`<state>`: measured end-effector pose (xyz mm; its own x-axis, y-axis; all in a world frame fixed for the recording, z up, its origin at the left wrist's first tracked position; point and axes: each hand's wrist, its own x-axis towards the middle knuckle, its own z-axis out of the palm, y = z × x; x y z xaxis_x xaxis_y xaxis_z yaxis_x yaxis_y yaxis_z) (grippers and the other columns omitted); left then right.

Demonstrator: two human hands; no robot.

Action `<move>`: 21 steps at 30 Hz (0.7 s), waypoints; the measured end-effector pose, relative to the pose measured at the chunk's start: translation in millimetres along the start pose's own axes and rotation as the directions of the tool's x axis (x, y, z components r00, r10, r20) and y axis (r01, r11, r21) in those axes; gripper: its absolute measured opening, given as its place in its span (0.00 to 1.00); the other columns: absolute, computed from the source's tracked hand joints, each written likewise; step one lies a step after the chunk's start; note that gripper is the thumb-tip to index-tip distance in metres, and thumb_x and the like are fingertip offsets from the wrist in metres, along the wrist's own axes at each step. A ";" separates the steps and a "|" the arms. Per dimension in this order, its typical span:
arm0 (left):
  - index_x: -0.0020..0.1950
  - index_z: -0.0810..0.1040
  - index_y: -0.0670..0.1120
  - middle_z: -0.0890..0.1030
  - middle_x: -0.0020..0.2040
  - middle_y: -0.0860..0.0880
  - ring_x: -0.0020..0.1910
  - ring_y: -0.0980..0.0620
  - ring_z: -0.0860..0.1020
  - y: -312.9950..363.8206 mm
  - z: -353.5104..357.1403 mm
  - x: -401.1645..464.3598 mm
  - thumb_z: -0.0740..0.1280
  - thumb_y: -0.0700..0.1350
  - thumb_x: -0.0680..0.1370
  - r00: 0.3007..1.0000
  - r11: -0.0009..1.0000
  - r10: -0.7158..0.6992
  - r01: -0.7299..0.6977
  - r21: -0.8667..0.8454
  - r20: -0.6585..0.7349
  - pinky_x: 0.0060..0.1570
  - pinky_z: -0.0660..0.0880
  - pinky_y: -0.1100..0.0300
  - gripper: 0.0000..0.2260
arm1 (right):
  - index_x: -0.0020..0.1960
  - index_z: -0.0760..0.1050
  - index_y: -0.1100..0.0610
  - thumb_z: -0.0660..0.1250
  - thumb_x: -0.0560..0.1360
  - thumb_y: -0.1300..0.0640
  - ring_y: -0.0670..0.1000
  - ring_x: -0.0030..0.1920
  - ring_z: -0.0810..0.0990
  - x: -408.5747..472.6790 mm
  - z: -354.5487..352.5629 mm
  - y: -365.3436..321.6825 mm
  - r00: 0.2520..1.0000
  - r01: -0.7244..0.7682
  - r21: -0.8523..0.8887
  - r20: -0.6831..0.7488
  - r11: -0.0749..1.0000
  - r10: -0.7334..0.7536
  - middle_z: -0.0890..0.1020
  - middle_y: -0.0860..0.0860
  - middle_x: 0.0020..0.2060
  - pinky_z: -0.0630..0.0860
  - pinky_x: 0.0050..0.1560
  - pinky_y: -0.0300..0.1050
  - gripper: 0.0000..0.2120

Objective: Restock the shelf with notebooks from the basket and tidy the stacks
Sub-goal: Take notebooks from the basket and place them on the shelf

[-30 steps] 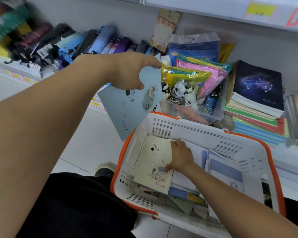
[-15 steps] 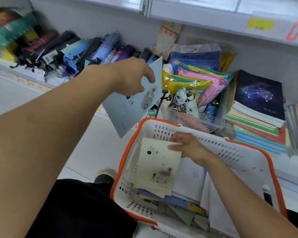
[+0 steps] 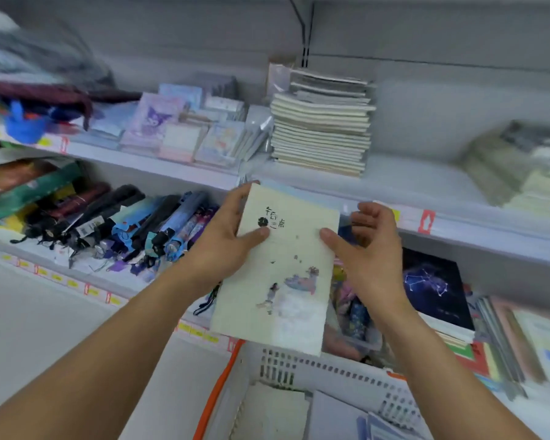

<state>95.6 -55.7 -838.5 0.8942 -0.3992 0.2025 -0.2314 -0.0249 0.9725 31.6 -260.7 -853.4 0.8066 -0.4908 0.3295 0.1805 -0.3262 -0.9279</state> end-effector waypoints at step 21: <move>0.66 0.69 0.55 0.82 0.57 0.48 0.53 0.47 0.83 22.3 2.1 12.2 0.52 0.60 0.81 0.964 0.947 -0.123 0.043 -0.318 -0.235 0.50 0.81 0.48 0.18 | 0.57 0.69 0.68 0.56 0.83 0.67 0.47 0.22 0.77 225.3 0.3 -162.9 0.895 -0.422 0.429 0.340 0.799 0.290 0.76 0.62 0.42 0.75 0.23 0.34 0.05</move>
<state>100.5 -63.1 -814.6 0.9808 -0.1661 0.1025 -0.0586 0.2504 0.9664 184.1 -317.8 -628.1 0.9654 -0.2587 -0.0332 0.0458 0.2935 -0.9549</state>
